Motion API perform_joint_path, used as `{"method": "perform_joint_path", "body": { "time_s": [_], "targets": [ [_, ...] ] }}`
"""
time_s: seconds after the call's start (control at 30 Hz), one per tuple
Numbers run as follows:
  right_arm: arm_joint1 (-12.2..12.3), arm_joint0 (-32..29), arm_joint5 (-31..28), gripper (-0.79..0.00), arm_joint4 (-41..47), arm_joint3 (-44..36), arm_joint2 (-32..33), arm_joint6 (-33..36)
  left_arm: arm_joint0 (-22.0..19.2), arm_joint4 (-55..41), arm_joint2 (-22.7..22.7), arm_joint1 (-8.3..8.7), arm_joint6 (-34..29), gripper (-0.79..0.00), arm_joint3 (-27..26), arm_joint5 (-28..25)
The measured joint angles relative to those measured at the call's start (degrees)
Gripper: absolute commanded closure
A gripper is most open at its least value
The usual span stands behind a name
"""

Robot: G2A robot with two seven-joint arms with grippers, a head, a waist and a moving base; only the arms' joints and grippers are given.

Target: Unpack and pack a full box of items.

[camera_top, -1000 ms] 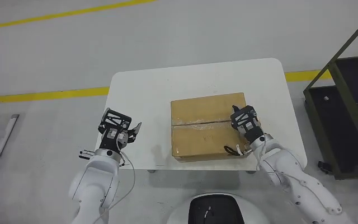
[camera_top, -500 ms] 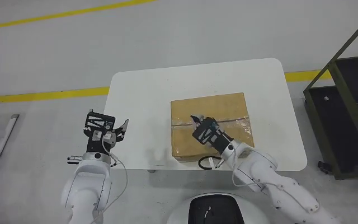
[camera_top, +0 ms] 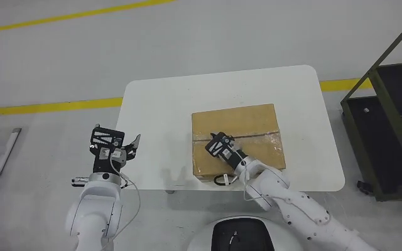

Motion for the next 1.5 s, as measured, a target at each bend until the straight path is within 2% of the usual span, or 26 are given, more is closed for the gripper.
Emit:
{"method": "perform_joint_path", "body": {
  "time_s": [0.6, 1.07, 1.17, 1.27, 1.4, 1.5],
  "targets": [
    [3.24, -13.06, -3.31, 0.000, -2.99, -8.86, 16.88, 1.43, 0.00, 0.00, 0.00, 0.00, 0.00, -0.785, 0.00, 0.00],
    [4.28, -21.05, -2.17, 0.000, 2.12, -16.05, 29.19, -0.10, 0.00, 0.00, 0.00, 0.00, 0.00, -0.785, 0.00, 0.00],
    [4.00, -20.48, -3.58, 0.000, 3.26, -19.37, 27.50, -0.34, 0.00, 0.00, 0.00, 0.00, 0.00, -0.785, 0.00, 0.00],
    [3.26, -17.02, -6.54, 0.000, 1.74, -19.82, 21.35, 0.16, 0.00, 0.00, 0.00, 0.00, 0.00, -0.785, 0.00, 0.00],
    [1.43, -9.71, -8.30, 0.000, -2.71, -15.68, 10.34, 0.12, 0.00, 0.00, 0.00, 0.00, 0.00, -0.785, 0.00, 0.00],
    [-0.43, -4.21, -6.39, 0.000, -4.37, -9.64, 3.28, 0.47, 0.00, 0.00, 0.00, 0.00, 0.00, -0.785, 0.00, 0.00]
  ]
}}
